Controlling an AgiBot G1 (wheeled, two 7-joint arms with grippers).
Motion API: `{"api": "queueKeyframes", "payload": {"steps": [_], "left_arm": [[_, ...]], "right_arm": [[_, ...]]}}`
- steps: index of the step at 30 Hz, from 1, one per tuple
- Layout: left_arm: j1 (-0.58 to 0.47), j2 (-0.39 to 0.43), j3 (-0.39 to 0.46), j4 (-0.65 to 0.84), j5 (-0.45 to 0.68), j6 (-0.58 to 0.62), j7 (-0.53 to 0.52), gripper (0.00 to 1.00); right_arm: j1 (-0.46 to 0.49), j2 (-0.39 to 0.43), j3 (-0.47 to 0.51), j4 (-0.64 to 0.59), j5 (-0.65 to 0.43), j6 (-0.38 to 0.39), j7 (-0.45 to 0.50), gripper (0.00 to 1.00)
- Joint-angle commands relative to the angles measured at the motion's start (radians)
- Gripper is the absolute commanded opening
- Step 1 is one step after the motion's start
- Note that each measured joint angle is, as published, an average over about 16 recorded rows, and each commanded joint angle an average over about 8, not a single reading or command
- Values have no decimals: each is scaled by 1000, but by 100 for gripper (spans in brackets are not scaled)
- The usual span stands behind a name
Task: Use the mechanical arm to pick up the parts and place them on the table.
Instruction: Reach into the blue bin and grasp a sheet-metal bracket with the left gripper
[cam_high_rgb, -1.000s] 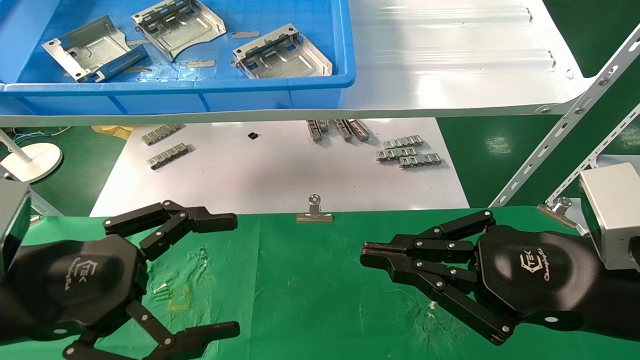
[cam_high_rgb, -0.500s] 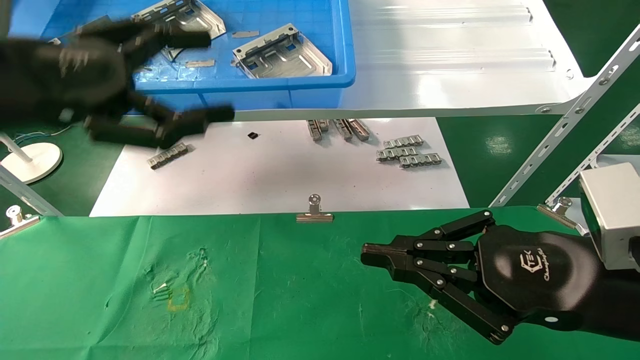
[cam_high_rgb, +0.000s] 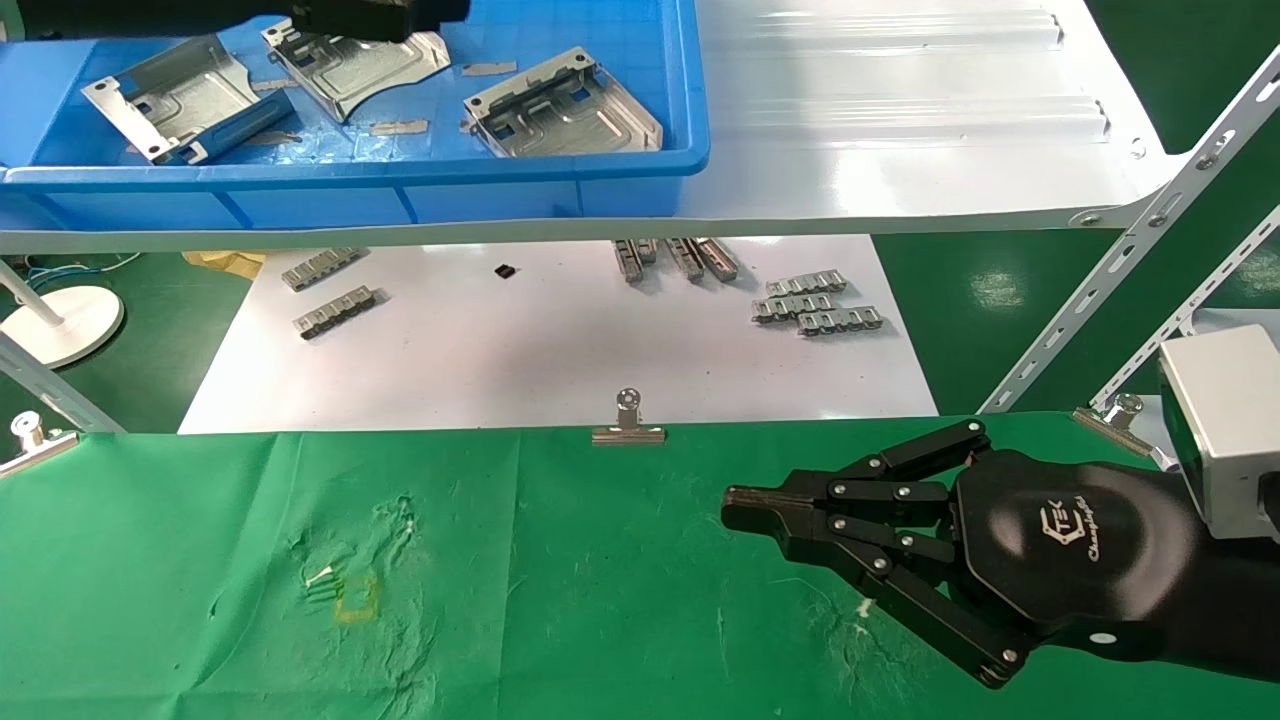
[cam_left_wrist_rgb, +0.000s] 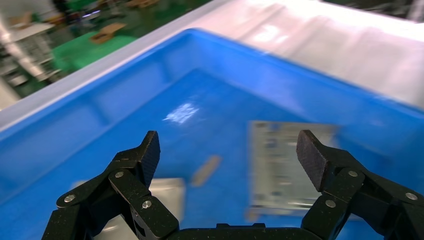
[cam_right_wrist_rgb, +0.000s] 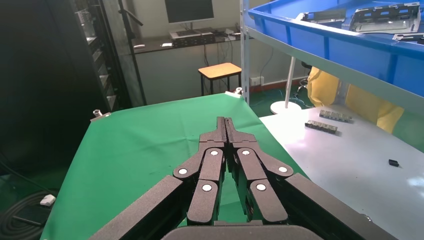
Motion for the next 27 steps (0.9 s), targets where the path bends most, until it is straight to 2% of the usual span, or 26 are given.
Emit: {"api": "queueKeyframes", "payload": {"steps": [1,5,6,13,14,27], "left_arm": [[-33,24,9,72,25,-46,16,100],[-62,45,20,150,51,-128,40,100],[-66,50,23,166,56,-148,45,91],[-77,82,42,246,90,-266,55,4],[-78,87,45,255,96,-278,53,0],[-96,122,75,318,139,-342,-10,0]], "right_arm": [[0,0,0,0,0,0,0,0],[0,0,0,0,0,0,0,0],[0,0,0,0,0,0,0,0],[0,0,0,0,0,0,0,0],[0,0,0,0,0,0,0,0],[0,0,0,0,0,0,0,0]]}}
